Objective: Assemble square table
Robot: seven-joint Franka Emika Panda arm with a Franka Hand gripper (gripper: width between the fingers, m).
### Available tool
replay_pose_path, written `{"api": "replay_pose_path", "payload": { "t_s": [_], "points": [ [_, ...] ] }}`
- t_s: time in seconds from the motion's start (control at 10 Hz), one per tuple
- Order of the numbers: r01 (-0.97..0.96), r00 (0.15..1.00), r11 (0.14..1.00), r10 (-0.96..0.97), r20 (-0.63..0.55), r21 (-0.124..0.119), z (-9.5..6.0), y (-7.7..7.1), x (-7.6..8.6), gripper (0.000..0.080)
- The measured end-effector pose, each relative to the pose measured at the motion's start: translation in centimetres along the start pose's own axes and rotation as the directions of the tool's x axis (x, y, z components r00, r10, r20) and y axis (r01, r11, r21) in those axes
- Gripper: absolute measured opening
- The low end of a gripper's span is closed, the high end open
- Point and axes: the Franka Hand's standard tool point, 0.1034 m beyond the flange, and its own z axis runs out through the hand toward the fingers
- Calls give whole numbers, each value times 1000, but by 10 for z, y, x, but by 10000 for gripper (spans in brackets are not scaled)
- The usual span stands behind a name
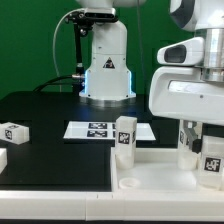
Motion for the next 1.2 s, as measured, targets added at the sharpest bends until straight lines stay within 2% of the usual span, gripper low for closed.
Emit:
{"api": "replay_pose_path", "payload": {
  "t_s": [0.1,0.4,0.6,0.8,1.0,1.1,1.2],
  "points": [
    [-2,1000,1000,2,2,-3,1,2,0,288],
    [-204,979,979,204,2,-5,1,3,1,288],
    [-437,899,899,437,4,-19,2,4,-1,288],
    [-705,707,709,705,51,-11,3,2,-3,288],
    [-864,501,503,862,78,-10,4,1,-3,288],
    [-887,460,462,885,77,-13,4,1,-3,288],
    [-878,477,479,876,76,-11,4,1,-2,288]
  ]
}}
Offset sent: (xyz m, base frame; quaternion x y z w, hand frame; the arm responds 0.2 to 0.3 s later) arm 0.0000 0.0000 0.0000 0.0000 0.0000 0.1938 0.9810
